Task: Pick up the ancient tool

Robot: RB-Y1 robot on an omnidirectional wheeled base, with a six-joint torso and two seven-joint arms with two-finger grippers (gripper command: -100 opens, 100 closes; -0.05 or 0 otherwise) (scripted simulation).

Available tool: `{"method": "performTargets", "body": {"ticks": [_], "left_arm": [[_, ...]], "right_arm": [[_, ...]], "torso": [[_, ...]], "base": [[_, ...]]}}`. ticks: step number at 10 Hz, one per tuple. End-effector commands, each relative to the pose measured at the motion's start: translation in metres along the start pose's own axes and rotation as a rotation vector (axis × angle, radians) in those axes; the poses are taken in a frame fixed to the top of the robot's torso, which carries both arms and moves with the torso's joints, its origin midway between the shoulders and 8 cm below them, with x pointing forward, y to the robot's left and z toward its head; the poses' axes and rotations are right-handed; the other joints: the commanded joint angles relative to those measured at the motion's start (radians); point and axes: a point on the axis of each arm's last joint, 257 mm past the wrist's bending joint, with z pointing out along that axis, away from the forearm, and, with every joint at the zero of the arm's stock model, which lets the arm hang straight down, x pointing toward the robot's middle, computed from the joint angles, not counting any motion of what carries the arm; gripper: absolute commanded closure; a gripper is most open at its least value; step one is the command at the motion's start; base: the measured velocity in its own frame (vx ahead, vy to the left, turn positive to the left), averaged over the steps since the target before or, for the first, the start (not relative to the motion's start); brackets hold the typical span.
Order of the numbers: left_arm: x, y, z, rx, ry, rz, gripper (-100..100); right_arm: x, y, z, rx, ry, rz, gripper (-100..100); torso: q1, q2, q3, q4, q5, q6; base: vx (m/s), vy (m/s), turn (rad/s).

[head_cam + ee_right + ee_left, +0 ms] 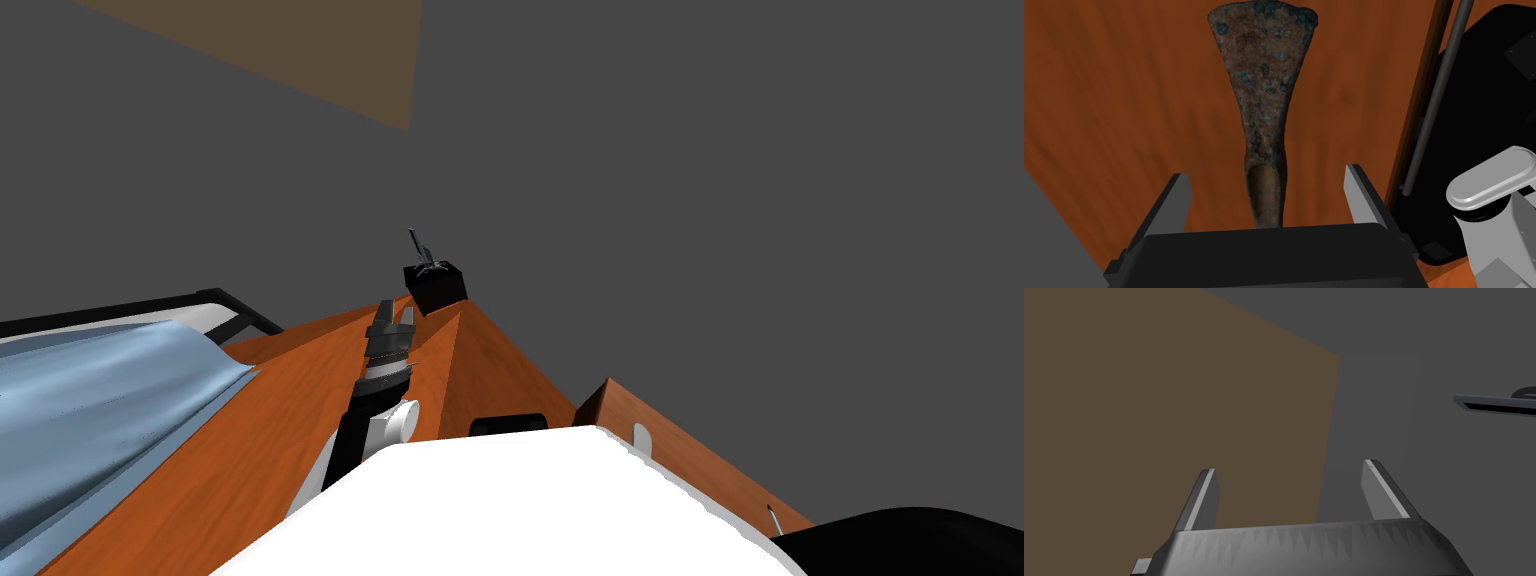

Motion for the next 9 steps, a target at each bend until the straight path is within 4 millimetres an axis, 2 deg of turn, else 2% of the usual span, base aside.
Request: {"method": "performTargets", "body": {"ticks": [1, 3, 4, 5, 9], "left_arm": [[0.0, 0.0, 0.0, 0.0, 0.0, 0.0, 0], [0.0, 0.0, 0.0, 0.0, 0.0, 0.0, 0], [0.0, 0.0, 0.0, 0.0, 0.0, 0.0, 0], [0.0, 0.0, 0.0, 0.0, 0.0, 0.0, 0], [0.0, 0.0, 0.0, 0.0, 0.0, 0.0, 0]], "right_arm": [[-0.004, 0.004, 0.007, 0.004, 0.005, 0.009, -100], [-0.013, 0.018, 0.016, 0.003, 0.007, 0.016, -100], [-0.009, 0.015, 0.012, 0.002, 0.004, 0.015, -100], [-0.009, 0.015, 0.013, 0.003, 0.006, 0.014, 100], [-0.009, 0.016, 0.012, 0.001, 0.005, 0.014, 100]], "torso": [[0.0, 0.0, 0.0, 0.0, 0.0, 0.0], [-0.002, 0.0, 0.0, 0.0, 0.0, 0.0], [-0.002, 0.001, 0.0, 0.0, -0.001, 0.0], [0.0, 0.0, 0.0, 0.0, 0.0, 0.0], [0.002, 0.0, 0.0, 0.0, 0.0, 0.0]], "base": [[-0.019, -0.075, 0.029], [-0.014, -0.065, 0.021], [-0.008, -0.034, 0.015], [-0.001, -0.006, -0.001], [0.0, 0.0, 0.0]]}}
